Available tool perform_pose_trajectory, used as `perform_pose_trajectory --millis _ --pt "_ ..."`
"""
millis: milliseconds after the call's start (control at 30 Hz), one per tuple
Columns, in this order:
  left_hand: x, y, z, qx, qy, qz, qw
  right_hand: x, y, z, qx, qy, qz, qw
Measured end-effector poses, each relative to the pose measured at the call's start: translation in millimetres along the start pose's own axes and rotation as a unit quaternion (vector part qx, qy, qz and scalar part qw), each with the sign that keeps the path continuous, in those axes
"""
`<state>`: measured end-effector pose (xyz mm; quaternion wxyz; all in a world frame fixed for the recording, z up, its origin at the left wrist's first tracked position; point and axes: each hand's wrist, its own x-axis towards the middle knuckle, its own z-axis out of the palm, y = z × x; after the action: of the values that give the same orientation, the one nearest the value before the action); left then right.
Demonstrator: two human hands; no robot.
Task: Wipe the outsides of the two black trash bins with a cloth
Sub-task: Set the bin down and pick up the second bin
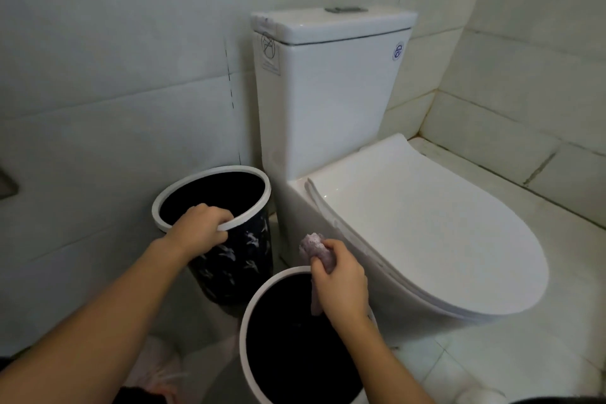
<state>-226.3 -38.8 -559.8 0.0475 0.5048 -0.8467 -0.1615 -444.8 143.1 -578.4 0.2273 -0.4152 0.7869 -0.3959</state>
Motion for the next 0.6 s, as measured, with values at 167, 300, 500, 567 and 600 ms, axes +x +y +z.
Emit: perform_pose_trajectory --millis 167,300,500,567,600 --pt "-20 26 -67 0.055 0.041 0.02 0.997 -11 -31 -27 0.005 0.024 -0.046 0.999" --pt "-43 59 -126 0.081 0.064 0.057 0.993 -17 -57 -55 0.018 0.057 -0.086 0.995" --pt "-86 126 -186 0.089 0.084 0.117 0.985 -27 -88 -112 0.041 0.116 -0.118 0.985" --pt "-93 144 -198 0.083 0.092 0.135 0.983 -26 -96 -126 0.045 0.133 -0.118 0.983" --pt "-98 155 -204 0.081 0.101 0.146 0.981 -27 -100 -136 0.049 0.143 -0.122 0.981"
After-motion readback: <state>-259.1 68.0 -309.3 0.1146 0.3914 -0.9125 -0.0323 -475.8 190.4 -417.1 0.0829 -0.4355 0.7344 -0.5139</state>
